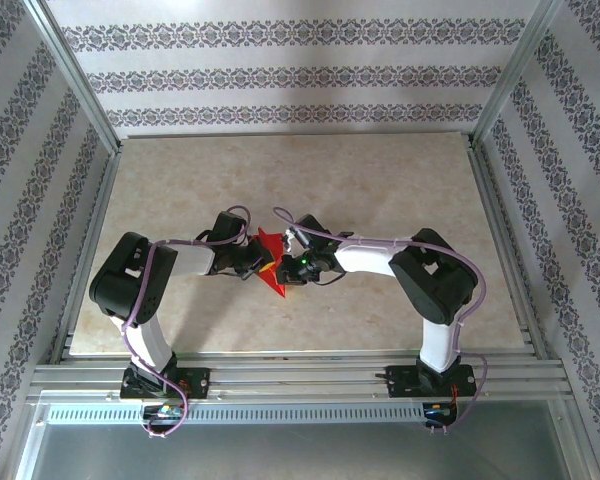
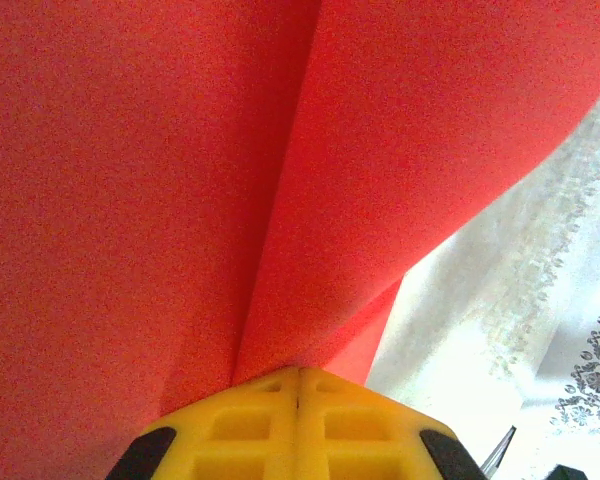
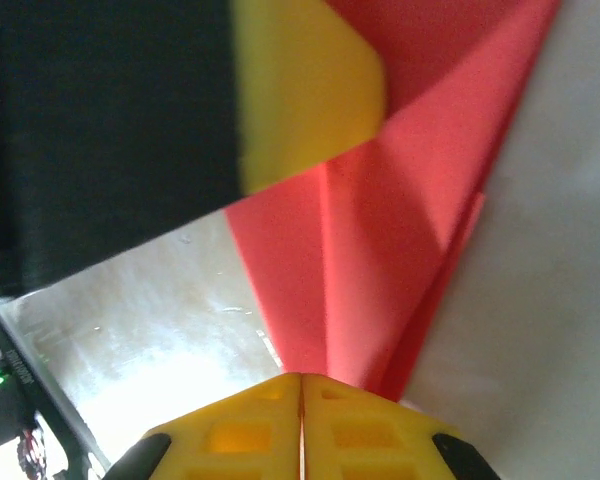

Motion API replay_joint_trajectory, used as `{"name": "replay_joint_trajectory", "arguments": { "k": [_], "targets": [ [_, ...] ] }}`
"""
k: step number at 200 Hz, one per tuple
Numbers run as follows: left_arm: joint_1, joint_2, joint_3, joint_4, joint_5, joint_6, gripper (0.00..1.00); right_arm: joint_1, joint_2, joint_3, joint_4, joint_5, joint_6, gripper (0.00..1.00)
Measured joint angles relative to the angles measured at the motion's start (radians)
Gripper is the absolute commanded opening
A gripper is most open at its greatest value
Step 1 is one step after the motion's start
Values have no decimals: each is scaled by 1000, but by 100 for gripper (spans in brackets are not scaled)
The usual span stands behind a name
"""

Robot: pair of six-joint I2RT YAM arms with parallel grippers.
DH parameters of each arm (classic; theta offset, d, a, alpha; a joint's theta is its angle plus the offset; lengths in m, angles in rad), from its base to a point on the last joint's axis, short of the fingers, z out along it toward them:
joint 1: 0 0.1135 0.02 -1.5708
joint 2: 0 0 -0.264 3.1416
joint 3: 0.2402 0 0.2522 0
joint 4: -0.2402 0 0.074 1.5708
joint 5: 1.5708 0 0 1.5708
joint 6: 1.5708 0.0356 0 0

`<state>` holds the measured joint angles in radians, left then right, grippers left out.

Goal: Fold a paper plane with a square sheet of paper (pick it up from the middle)
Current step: Fourth fold the wing at the center of the table.

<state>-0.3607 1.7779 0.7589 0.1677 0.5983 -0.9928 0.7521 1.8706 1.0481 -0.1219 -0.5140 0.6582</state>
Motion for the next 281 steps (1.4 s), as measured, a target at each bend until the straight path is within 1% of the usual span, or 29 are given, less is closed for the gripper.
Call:
{"name": "replay_joint_trajectory", "arguments": {
  "k": [118, 149, 182, 242, 281],
  "targets": [
    [0, 0, 1, 0, 0, -2, 6, 11, 37, -4, -9, 19, -4, 8],
    [0, 0, 11, -15, 0, 3, 9, 11, 39, -4, -9, 20, -4, 8],
    [0, 0, 41, -73, -2, 45, 12, 11, 39, -4, -10, 21, -10, 9],
    [4, 35, 129, -194, 0, 155, 12, 11, 39, -4, -9, 29, -11, 8],
    [34, 57, 171, -222, 15, 225, 16, 9, 39, -4, -10, 35, -19, 8]
  ]
}}
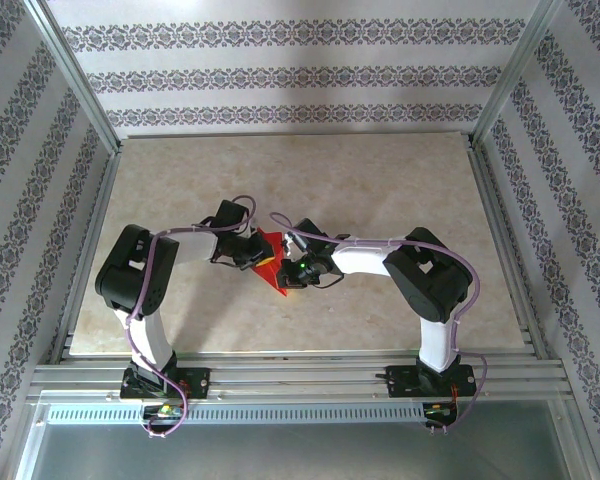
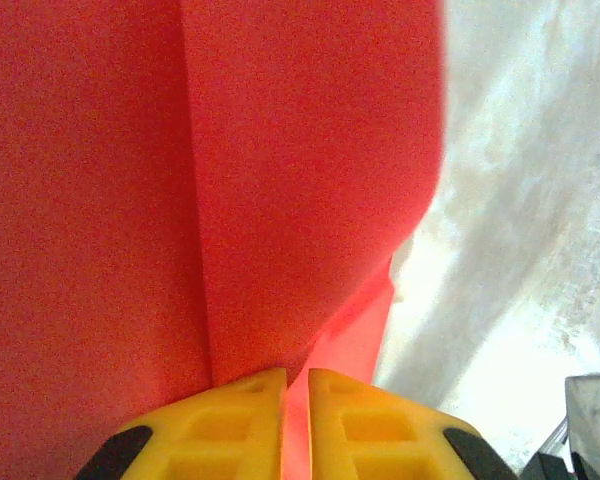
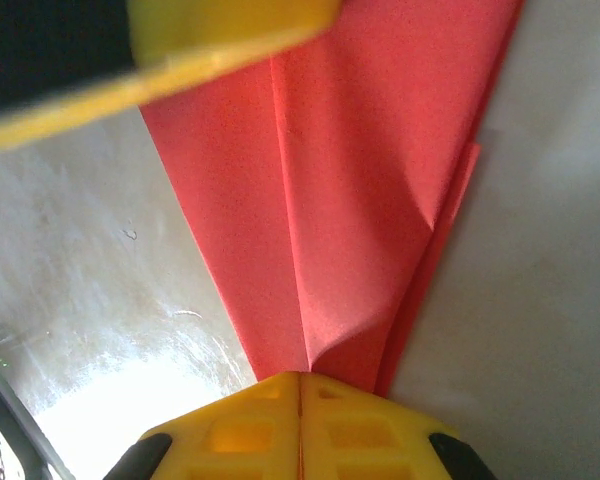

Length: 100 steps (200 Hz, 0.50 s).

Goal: Fold a paper plane with a square sheet of paper (pick it up from the middle)
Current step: Fourth fold the wing at the center of the table.

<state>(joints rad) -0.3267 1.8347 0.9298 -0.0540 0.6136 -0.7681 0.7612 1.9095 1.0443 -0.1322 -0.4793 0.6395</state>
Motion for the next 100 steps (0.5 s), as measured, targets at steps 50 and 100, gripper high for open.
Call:
{"name": "replay_joint_trajectory", "arguments": {
  "k": [50, 100],
  "targets": [
    [39, 8, 73, -12, -34, 67, 16, 0, 0, 3, -18, 0, -12, 8],
    [70, 53, 95, -13, -42, 104, 16, 0, 0, 6, -26, 0, -16, 8]
  ]
}}
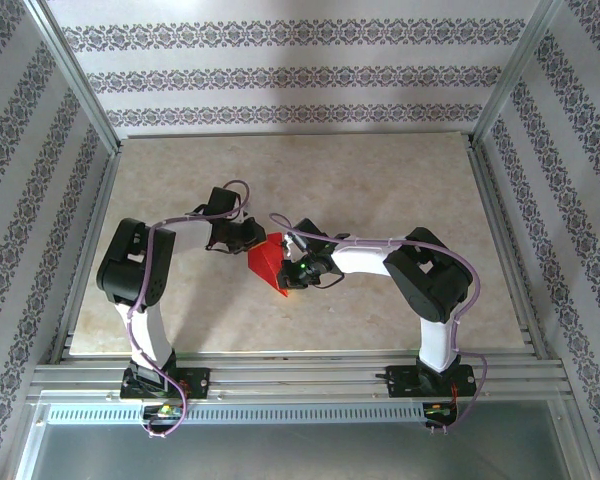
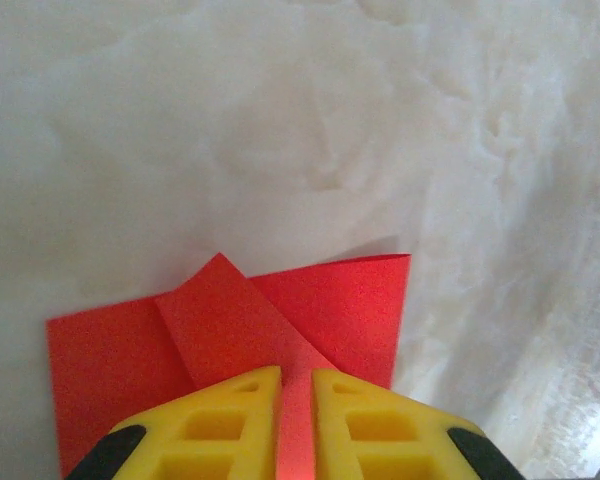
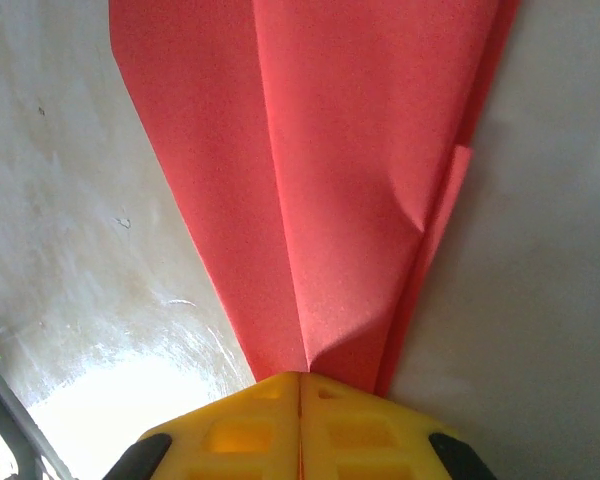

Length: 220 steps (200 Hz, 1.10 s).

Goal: Fold a paper plane with a square sheet of paper (pick it up from the middle)
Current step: Fourth fold the wing at the center of the table.

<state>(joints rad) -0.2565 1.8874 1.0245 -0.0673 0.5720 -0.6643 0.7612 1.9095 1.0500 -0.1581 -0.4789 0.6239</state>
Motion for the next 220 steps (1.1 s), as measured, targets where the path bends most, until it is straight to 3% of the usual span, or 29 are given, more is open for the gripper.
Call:
{"name": "replay_joint_trajectory", "arguments": {
  "k": [141, 220],
  "targets": [
    [37, 100, 118, -81, 99, 99, 17, 0, 4, 2, 4, 6, -3, 9],
    [130, 196, 277, -132, 92, 162, 17, 0, 5, 5, -5, 8, -23, 8]
  ]
}}
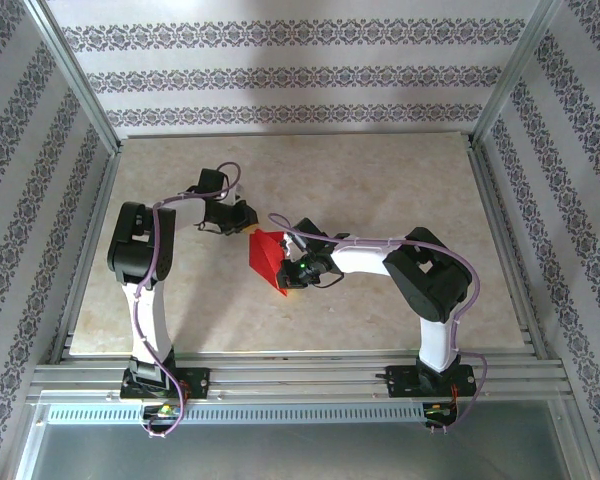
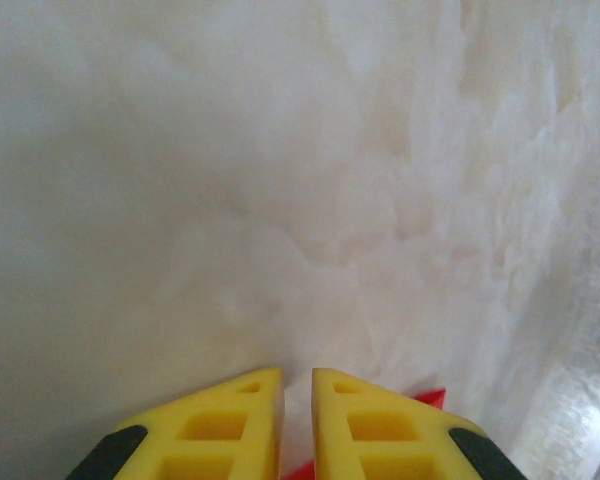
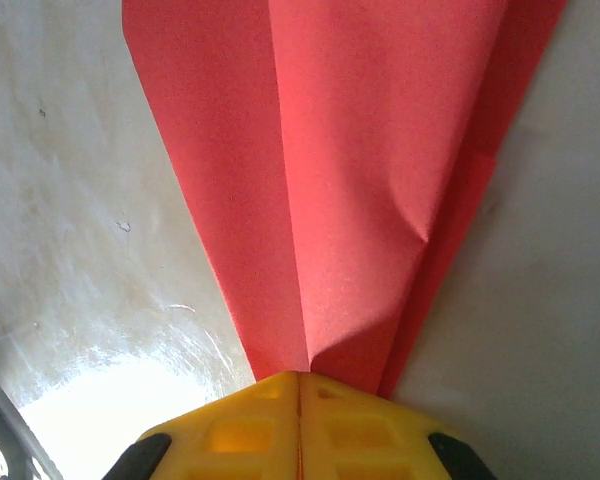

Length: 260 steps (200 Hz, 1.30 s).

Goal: Fold a paper plane with a square sheet of paper (pick it up from the middle)
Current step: Fourth fold the wing at the center of the table.

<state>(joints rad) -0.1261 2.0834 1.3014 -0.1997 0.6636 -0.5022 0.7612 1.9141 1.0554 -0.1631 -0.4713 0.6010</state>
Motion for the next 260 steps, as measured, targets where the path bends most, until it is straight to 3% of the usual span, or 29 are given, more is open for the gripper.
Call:
{"name": "replay_joint_trajectory", "arguments": {
  "k": [51, 84, 114, 149, 191, 260],
  "targets": [
    [43, -34, 31, -31, -80, 24, 17, 0, 0, 9, -23, 0, -3, 8],
    [32, -278, -141, 11, -69, -24, 15, 0, 6, 18, -35, -2, -3, 8],
    [-38, -430, -312, 126, -38, -116, 12, 0, 6, 18, -36, -4, -3, 8],
    [-135, -412, -459, 217, -14, -224, 12, 0, 6, 18, -36, -4, -3, 8],
    [-228, -345, -475, 291, -9, -283, 11, 0, 6, 18, -36, -5, -3, 8],
    [-241, -277, -471, 295, -43, -275, 11, 0, 6, 18, -36, -4, -3, 8]
  ]
}}
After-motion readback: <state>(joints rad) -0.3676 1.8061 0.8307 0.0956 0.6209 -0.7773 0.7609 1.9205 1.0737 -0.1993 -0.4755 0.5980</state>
